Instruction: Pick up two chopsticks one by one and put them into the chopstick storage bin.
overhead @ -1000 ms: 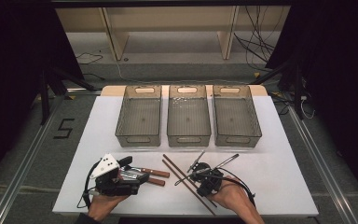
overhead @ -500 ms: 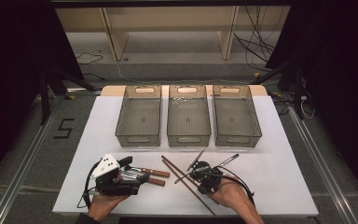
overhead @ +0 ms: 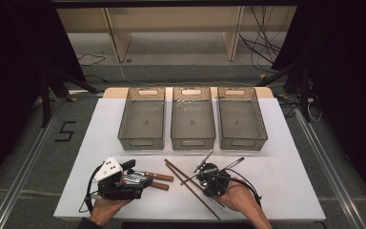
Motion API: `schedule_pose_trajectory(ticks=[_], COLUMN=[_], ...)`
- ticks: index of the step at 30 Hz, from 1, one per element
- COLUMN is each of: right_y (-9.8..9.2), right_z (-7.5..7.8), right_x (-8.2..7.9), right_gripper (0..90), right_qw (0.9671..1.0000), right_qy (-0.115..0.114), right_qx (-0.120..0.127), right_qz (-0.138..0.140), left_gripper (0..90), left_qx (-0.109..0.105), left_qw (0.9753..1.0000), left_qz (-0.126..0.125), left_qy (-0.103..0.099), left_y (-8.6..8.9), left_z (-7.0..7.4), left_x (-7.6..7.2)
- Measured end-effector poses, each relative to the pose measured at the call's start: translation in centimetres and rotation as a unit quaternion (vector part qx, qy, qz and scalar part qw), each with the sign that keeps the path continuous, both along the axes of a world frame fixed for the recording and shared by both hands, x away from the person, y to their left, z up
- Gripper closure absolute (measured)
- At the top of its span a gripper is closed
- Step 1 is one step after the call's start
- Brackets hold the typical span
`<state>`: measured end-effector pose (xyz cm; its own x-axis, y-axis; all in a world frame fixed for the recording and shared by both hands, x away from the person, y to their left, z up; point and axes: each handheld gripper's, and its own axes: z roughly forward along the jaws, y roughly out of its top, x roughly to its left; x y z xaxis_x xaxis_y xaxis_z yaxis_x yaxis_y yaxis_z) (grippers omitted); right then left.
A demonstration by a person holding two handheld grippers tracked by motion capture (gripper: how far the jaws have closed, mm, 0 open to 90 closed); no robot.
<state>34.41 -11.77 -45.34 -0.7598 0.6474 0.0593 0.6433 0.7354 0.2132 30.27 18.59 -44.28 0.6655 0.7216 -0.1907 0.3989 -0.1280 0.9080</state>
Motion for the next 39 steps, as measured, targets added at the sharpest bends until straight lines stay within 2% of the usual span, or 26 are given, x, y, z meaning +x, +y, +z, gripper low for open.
schedule_pose_trajectory(ticks=[7,12,16,19,22,26,31,33,36,39], right_y=[-0.5,-1.0,-1.2,-1.4,-1.7,-1.8,-1.9,-1.9,-1.9,-1.8], right_z=[0.2,0.7,1.2,1.6,1.9,2.4,3.1,3.3,3.6,3.8], right_x=[0.2,0.3,0.2,0.2,0.3,0.2,0.1,0.0,-0.1,-0.2], right_gripper=[86.2,86.2,86.2,86.2,86.2,86.2,86.2,86.2,86.2,86.2], right_qw=[0.9999,0.9995,0.9989,0.998,0.9971,0.9952,0.9925,0.9912,0.9891,0.9867], right_qy=[0.005,0.002,-0.006,-0.009,-0.015,-0.023,-0.033,-0.039,-0.046,-0.053], right_qx=[0.011,0.031,0.045,0.06,0.074,0.093,0.116,0.126,0.14,0.153], right_qz=[-0.002,-0.006,-0.008,-0.014,-0.014,-0.02,-0.018,-0.014,-0.012,-0.011], left_gripper=[9.2,9.2,9.2,9.6,10.9,11.8,14.6,15.5,16.4,17.7], left_qx=[0.0,-0.004,-0.004,-0.013,-0.034,-0.035,-0.065,-0.075,-0.075,-0.087], left_qw=[1.0,1.0,0.9999,0.9994,0.9978,0.9959,0.9901,0.988,0.9865,0.9828], left_qz=[0.0,0.002,0.005,0.004,-0.002,-0.014,-0.011,-0.012,-0.012,-0.011], left_qy=[0.001,0.003,0.013,0.031,0.057,0.082,0.124,0.135,0.145,0.163], left_y=[0.0,-0.1,-0.2,-0.4,-1.2,-2.7,-3.9,-4.3,-5.0,-5.7], left_z=[0.0,0.0,-0.1,-0.1,-0.3,-0.3,0.0,0.1,0.4,0.4], left_x=[0.0,0.0,0.2,0.4,0.7,1.0,2.2,2.5,3.0,3.4])
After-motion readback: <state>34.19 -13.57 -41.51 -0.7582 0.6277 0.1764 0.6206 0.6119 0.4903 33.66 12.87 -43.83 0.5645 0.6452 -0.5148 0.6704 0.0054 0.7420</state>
